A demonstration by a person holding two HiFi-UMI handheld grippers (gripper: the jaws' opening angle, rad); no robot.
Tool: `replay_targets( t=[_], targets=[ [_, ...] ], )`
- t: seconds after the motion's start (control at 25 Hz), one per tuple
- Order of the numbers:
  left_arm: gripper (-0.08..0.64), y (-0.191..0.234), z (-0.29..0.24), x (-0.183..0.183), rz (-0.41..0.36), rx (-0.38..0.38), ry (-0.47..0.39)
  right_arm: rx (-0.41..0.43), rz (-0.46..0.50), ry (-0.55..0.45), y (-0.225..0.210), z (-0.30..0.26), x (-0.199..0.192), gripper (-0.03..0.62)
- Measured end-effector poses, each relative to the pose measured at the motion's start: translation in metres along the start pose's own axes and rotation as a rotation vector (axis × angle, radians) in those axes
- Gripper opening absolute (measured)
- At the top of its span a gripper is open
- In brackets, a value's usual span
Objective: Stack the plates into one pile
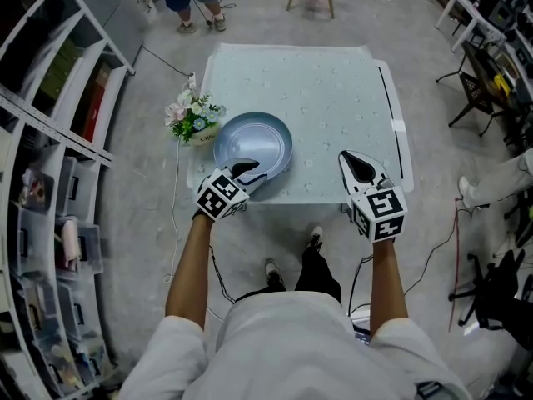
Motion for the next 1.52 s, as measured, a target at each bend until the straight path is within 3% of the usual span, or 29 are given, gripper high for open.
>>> replay_targets(
  t=[0.12, 0.2, 0.36, 0.52, 1.04, 1.52],
  targets=[
    [0.068, 0.022, 0.040, 0.025, 0.128, 0.097, -0.136, -0.006, 0.048, -0.015, 0.016, 0.009, 0.016, 0.012],
    [0.040, 0.034, 0.069, 0.041, 0.170, 0.171, -0.209, -0.007, 0.067, -0.042, 0.028, 0.016, 0.028, 0.012],
    [0.021, 0.046, 0.120, 0.068, 0.175, 0.305, -0.301, -0.006, 0.107, -0.070, 0.050, 0.026, 0.053, 0.012],
    [0.020, 0.047, 0.160, 0.092, 0.143, 0.375, -0.362, -0.001, 0.152, -0.093, 0.065, 0.032, 0.076, 0.011],
    [0.020, 0.029, 0.239, 0.149, -0.003, 0.493, -0.454, 0.037, 0.256, -0.178, 0.113, 0.065, 0.136, 0.011],
    [0.020, 0.011, 0.255, 0.147, -0.005, 0.495, -0.451, 0.033, 0.288, -0.168, 0.129, 0.069, 0.133, 0.011]
  ],
)
Point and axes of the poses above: the fingertips, and each gripper's own axes: z backward along the fingers, y to its left, x out of its top, the point moved 3 cm from there along z, backward along the fingers, and after that the axes turned 15 degrees about x, right-handed, at the moved point
